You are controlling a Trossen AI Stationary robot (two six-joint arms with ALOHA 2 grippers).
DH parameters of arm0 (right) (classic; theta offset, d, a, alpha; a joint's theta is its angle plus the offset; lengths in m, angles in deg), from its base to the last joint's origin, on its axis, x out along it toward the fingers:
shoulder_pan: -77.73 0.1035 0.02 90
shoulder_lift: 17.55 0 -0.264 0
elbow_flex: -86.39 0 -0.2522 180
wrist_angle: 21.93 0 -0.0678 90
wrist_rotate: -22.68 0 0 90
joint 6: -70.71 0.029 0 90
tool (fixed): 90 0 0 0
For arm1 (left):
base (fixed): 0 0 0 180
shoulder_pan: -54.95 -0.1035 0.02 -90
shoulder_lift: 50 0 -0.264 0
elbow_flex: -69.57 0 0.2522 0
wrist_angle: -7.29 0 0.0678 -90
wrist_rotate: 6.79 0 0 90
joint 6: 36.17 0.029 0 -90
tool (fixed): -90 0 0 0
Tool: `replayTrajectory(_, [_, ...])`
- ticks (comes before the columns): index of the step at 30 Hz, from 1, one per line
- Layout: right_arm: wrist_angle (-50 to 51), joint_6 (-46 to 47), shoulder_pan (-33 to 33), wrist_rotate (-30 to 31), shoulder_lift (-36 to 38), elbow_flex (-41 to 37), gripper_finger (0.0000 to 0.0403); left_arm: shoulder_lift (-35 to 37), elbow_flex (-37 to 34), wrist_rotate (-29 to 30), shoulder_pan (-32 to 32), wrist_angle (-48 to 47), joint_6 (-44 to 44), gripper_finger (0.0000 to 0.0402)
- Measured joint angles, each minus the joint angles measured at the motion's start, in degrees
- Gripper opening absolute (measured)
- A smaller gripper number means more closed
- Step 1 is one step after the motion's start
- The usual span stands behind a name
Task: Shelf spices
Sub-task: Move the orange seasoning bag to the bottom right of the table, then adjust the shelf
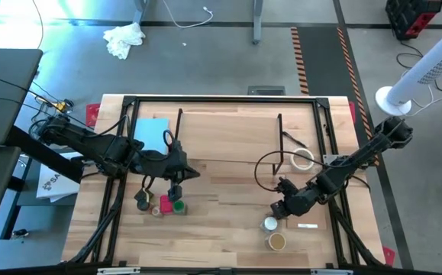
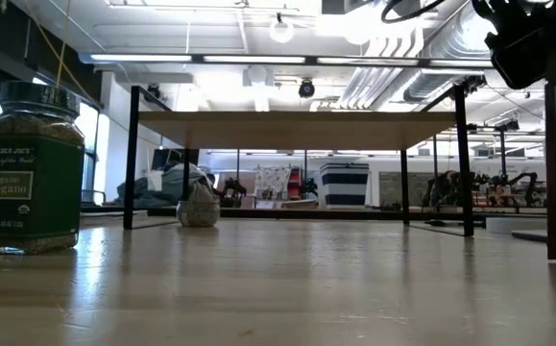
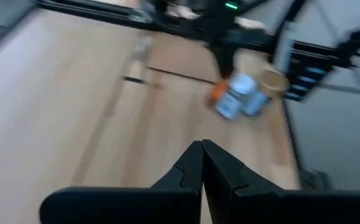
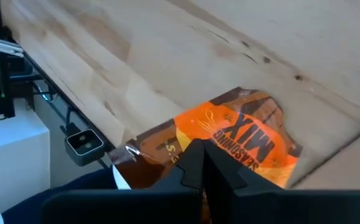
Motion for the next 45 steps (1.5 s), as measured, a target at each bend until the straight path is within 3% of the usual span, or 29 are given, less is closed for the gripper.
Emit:
replayTrajectory(2, [-0.1,-1.2,0.0,0.2,0.1,0.0,0.0000,0.5,0.0,-2.6,1.0,0.0,0.0,0.0000])
replayTrajectory(6, [1.4,-2.5,0.0,3.6,1.4,0.9,0.0000,4.1,0.0,-0.7,2.4,0.8,1.6,0.0000])
replayTrajectory(14, [3.8,-14.8,-0.4,18.8,7.9,9.3,0.0000,14.5,0.0,-1.1,-4.1,4.6,9.9,0.0000])
replayTrajectory(17, [9.5,-15.9,-1.7,25.1,8.8,13.8,0.0000,17.0,0.1,-1.1,-7.3,3.5,12.1,0.0000])
replayTrajectory(22, [23.7,-14.8,-8.2,30.5,8.0,20.7,0.0000,17.7,0.1,-0.4,-12.9,-3.2,13.7,0.0000])
replayTrajectory(27, [29.1,-13.0,-17.9,42.4,7.5,24.5,0.0000,14.5,0.1,1.5,-21.9,-3.6,12.0,0.0000])
replayTrajectory(30, [28.9,-17.9,-25.5,40.4,7.4,24.7,0.0000,11.1,0.1,-3.2,-28.9,-1.8,9.7,0.0000])
replayTrajectory(36, [21.3,-38.8,-43.0,25.4,7.4,24.3,0.0000,-0.6,0.0,-15.8,-40.6,-0.2,5.1,0.0000])
replayTrajectory(40, [16.8,-49.9,-53.7,16.5,7.3,24.4,0.0000,-6.0,0.0,-17.2,-44.8,5.3,6.8,0.0000])
replayTrajectory(45, [16.3,-55.6,-64.6,4.7,4.6,24.4,0.0000,-10.5,0.0,-19.6,-50.3,9.9,4.2,0.0000])
